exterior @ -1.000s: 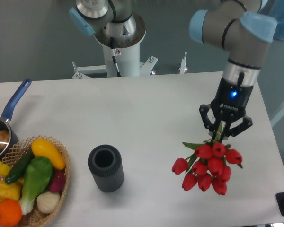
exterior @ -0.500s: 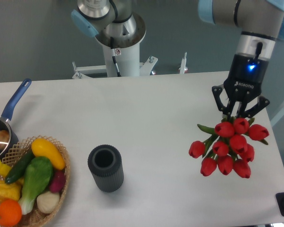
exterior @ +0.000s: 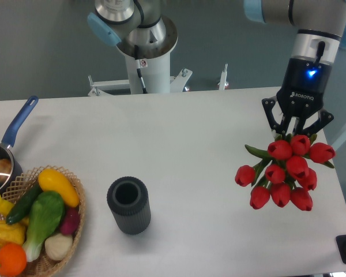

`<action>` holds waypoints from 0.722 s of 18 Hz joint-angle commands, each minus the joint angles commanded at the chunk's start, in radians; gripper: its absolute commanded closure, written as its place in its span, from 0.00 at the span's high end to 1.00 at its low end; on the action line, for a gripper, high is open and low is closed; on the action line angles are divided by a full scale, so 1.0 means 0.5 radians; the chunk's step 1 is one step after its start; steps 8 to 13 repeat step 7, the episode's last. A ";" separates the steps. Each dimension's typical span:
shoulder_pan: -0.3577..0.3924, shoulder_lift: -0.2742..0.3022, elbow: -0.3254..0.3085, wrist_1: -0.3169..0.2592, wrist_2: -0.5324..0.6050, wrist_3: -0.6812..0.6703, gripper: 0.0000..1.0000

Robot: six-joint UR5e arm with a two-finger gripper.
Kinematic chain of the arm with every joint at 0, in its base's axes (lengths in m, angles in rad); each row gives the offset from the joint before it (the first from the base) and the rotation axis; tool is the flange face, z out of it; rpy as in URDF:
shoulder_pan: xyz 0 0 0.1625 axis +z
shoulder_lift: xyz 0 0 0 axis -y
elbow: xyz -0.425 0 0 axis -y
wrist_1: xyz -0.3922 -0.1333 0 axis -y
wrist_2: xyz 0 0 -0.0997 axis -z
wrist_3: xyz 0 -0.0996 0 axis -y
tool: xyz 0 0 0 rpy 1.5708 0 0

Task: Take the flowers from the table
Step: 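Lift the gripped tulip bundle up off the table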

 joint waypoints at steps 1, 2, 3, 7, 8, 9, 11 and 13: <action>0.003 0.000 0.000 0.000 0.000 -0.003 0.21; 0.003 0.003 0.003 0.003 0.000 -0.006 0.21; 0.003 0.003 0.000 0.000 0.000 -0.006 0.21; 0.003 0.006 0.003 0.003 -0.009 -0.006 0.21; 0.003 0.006 0.003 0.003 -0.009 -0.006 0.21; 0.003 0.006 0.003 0.003 -0.009 -0.006 0.21; 0.003 0.006 0.003 0.003 -0.009 -0.006 0.21; 0.003 0.006 0.003 0.003 -0.009 -0.006 0.21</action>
